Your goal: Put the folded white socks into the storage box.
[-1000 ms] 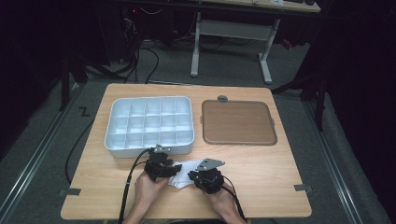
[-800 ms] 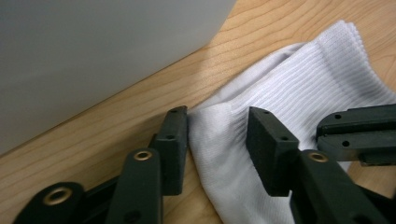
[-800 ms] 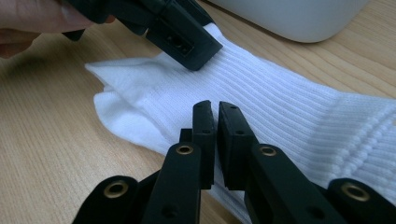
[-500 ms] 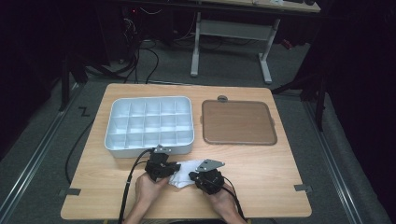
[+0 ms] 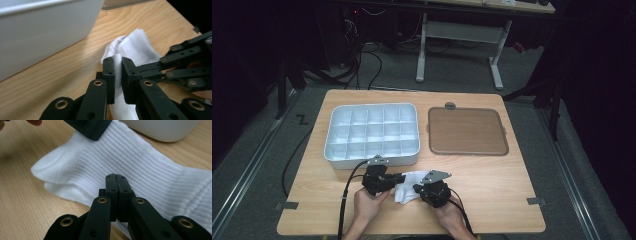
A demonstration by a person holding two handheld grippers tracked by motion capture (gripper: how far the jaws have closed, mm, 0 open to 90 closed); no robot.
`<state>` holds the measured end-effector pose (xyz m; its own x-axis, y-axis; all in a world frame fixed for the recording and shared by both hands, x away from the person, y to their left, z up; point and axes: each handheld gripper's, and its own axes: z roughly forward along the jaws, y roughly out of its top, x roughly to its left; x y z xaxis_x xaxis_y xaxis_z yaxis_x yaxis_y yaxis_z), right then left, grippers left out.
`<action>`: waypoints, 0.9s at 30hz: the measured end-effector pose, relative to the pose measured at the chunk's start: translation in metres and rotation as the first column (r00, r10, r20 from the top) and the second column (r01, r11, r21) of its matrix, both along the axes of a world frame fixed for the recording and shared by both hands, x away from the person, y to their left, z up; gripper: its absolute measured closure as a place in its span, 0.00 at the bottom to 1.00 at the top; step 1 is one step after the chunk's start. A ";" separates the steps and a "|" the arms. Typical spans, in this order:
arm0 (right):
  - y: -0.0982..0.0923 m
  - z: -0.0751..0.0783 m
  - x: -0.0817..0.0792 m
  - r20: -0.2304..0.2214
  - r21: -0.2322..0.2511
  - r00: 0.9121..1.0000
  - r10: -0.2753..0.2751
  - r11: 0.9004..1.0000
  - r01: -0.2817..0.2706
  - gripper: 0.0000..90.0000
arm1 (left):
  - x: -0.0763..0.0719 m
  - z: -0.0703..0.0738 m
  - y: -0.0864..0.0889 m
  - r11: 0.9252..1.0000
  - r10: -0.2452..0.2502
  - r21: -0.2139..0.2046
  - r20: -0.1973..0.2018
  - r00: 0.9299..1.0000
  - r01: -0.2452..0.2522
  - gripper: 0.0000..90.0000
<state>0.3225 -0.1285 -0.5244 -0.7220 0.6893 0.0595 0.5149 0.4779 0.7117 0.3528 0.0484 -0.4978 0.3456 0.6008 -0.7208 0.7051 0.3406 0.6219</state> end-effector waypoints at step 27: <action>0.005 0.028 0.006 0.057 0.012 0.998 0.006 1.000 -0.006 0.87 | 0.001 0.004 0.013 0.998 0.061 -0.018 0.034 0.998 -0.060 0.94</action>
<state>0.3287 -0.1236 -0.4968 -0.7287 0.6843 0.0267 0.4706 0.4720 0.7455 0.3534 0.0609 -0.4941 0.3337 0.6091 -0.7194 0.6609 0.3930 0.6393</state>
